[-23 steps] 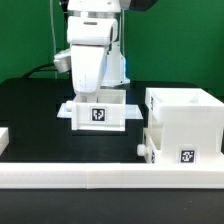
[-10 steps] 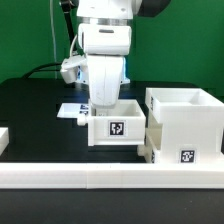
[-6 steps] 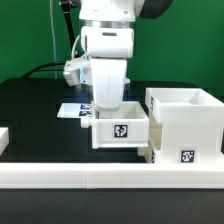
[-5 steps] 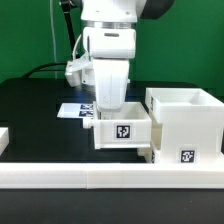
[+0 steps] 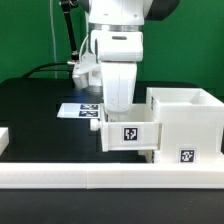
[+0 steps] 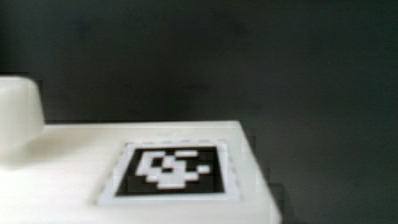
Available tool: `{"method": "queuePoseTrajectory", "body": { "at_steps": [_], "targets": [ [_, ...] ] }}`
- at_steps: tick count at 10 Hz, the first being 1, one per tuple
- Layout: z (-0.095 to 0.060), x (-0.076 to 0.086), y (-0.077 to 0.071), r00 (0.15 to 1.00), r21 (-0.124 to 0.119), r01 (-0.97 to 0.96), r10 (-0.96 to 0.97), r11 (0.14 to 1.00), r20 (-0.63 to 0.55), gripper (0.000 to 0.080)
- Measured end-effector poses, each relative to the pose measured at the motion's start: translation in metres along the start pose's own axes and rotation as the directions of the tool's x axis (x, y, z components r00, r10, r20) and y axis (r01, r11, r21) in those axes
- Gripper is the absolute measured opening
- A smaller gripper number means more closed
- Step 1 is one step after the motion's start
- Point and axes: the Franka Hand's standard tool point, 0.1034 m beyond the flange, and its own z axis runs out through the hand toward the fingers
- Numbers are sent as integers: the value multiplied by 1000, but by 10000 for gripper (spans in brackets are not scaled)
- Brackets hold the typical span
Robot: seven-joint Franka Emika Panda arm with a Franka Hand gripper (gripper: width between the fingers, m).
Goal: Assemble drawer
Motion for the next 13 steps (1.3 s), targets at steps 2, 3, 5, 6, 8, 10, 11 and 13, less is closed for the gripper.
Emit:
{"method": "queuePoseTrajectory", "body": {
  "at_steps": [2, 3, 5, 6, 8, 10, 11, 13],
  "targets": [
    [1, 1, -1, 1000, 2, 1, -1, 1000, 0, 42],
    [1, 2, -1, 1000, 2, 0, 0, 1000, 0, 42],
    [1, 5, 0, 1000, 2, -6, 6, 1000, 0, 42],
    [1, 7, 0, 1000, 2, -4, 4, 1000, 0, 42],
    [1, 12, 1, 1000, -12, 3, -3, 1000, -3, 42],
    [1, 11, 2, 1000, -18, 2, -2, 1000, -4, 42],
    [1, 11, 2, 1000, -18, 2, -2, 1000, -4, 42],
    [1, 19, 2, 1000, -20, 2, -2, 1000, -6, 42]
  ]
}}
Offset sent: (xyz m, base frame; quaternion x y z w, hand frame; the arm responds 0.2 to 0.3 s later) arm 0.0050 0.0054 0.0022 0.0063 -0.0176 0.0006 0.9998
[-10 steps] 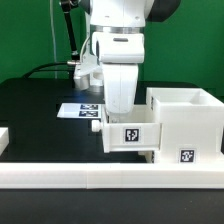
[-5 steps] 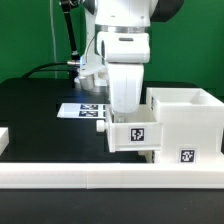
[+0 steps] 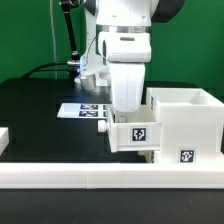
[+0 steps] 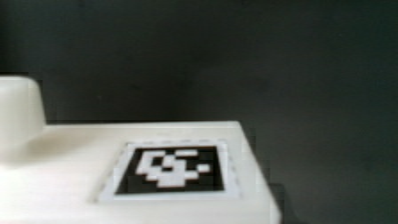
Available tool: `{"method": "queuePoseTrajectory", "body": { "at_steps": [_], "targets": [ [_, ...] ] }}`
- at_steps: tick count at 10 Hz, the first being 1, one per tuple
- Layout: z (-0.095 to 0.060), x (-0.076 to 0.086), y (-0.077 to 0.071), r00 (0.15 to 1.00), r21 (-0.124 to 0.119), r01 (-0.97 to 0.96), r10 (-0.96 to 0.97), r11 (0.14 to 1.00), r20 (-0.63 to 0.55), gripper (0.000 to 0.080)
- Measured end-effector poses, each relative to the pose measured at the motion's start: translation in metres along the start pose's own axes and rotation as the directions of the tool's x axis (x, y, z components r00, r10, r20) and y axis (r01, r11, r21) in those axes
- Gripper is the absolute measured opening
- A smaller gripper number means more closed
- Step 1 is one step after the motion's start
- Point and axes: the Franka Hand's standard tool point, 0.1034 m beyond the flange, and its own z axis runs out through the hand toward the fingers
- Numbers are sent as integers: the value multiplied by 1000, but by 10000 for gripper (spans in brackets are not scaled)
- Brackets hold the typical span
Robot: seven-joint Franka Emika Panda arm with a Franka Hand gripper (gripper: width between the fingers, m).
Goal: Assemble drawer
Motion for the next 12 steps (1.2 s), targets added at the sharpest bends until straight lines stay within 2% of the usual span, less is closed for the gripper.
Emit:
{"method": "queuePoseTrajectory", "body": {
  "at_steps": [2, 5, 6, 7, 8, 9, 10, 11, 12],
  "targets": [
    [-1, 7, 1, 1000, 8, 13, -13, 1000, 3, 42],
    [-1, 4, 1, 1000, 11, -10, 10, 1000, 2, 42],
    [0, 4, 0, 1000, 12, -10, 10, 1000, 2, 109],
    [-3, 4, 2, 1000, 7, -24, 24, 1000, 3, 310],
    [-12, 3, 5, 999, -8, -47, 47, 999, 5, 310],
    [-23, 3, 7, 998, -15, -56, 56, 998, 9, 446],
    [-35, 1, 7, 998, -7, -56, 57, 998, 18, 446],
    [-46, -2, 7, 998, -5, -59, 59, 998, 26, 605],
    [-55, -7, 9, 998, -9, -63, 63, 998, 31, 637]
  ]
}}
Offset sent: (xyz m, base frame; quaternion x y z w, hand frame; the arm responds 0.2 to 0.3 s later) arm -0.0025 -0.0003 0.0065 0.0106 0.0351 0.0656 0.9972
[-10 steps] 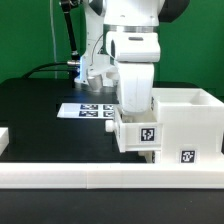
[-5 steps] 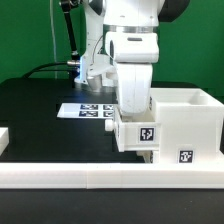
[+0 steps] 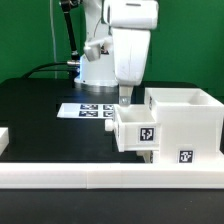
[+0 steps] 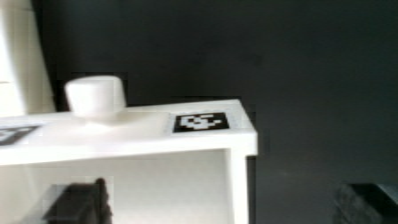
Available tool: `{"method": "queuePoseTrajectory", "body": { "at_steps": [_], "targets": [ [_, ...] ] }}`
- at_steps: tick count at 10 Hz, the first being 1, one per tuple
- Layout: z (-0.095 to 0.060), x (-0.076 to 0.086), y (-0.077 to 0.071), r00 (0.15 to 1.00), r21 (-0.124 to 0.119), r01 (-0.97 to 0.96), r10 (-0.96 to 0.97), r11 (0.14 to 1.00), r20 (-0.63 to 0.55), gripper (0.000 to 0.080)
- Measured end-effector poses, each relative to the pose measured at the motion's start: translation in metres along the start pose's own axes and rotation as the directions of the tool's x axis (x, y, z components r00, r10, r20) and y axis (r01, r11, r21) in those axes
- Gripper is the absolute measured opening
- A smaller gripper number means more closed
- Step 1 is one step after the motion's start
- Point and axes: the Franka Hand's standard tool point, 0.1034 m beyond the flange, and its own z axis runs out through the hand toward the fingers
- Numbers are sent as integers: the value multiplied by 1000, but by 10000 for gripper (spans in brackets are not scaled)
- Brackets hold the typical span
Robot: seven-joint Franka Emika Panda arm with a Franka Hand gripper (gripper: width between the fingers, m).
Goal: Assemble drawer
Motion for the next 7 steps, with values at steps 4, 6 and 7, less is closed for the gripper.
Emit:
{"method": "queuePoseTrajectory", "body": {
  "at_steps": [4, 6, 7],
  "targets": [
    [-14, -45, 12, 999, -25, 39, -38, 999, 10, 649],
    [1, -58, 12, 999, -4, 42, -42, 999, 4, 649],
    [10, -57, 12, 999, 7, 40, -40, 999, 1, 649]
  ]
}}
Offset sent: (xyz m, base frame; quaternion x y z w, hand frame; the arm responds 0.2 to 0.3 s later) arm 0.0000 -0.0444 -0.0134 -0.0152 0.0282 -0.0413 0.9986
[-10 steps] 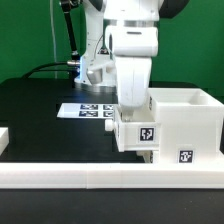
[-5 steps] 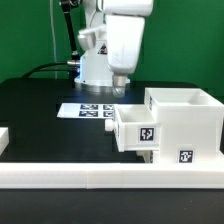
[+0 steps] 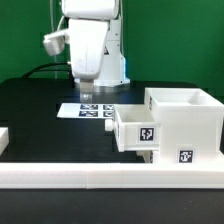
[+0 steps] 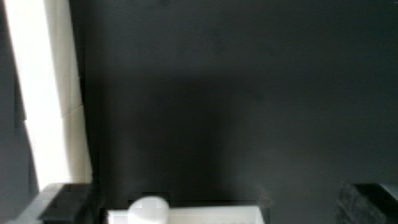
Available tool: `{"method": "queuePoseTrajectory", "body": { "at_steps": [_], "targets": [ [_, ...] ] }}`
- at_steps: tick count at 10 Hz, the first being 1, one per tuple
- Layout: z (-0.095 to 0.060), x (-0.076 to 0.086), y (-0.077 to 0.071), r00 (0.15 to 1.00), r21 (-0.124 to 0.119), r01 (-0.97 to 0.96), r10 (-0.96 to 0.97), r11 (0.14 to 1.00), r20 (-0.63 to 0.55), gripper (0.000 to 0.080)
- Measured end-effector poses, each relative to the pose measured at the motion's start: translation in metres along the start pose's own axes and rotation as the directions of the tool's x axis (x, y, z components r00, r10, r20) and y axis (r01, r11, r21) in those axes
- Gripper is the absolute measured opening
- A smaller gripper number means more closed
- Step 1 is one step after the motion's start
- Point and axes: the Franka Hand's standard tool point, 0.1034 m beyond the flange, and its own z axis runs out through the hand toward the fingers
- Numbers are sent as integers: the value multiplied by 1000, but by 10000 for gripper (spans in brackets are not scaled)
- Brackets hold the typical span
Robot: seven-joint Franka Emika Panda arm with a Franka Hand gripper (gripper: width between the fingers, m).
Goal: Assemble drawer
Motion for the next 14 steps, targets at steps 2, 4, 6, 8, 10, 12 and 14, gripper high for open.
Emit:
{"method": "queuePoseTrajectory", "body": {
  "at_steps": [2, 4, 6, 8, 10, 12, 14],
  "targets": [
    [22, 9, -6, 1000, 35, 8, -8, 999, -12, 649],
    [41, 22, -12, 1000, 66, 14, -12, 998, -22, 649],
    [50, 33, -17, 1000, 82, -5, 7, 997, -25, 649],
    [49, 45, -16, 999, 84, -26, 29, 996, -24, 649],
    [46, 65, -12, 999, 77, -38, 41, 996, -29, 649],
    [47, 82, -12, 999, 78, -41, 44, 996, -32, 649],
    [43, 82, -11, 998, 87, -48, 50, 995, -26, 649]
  ]
}}
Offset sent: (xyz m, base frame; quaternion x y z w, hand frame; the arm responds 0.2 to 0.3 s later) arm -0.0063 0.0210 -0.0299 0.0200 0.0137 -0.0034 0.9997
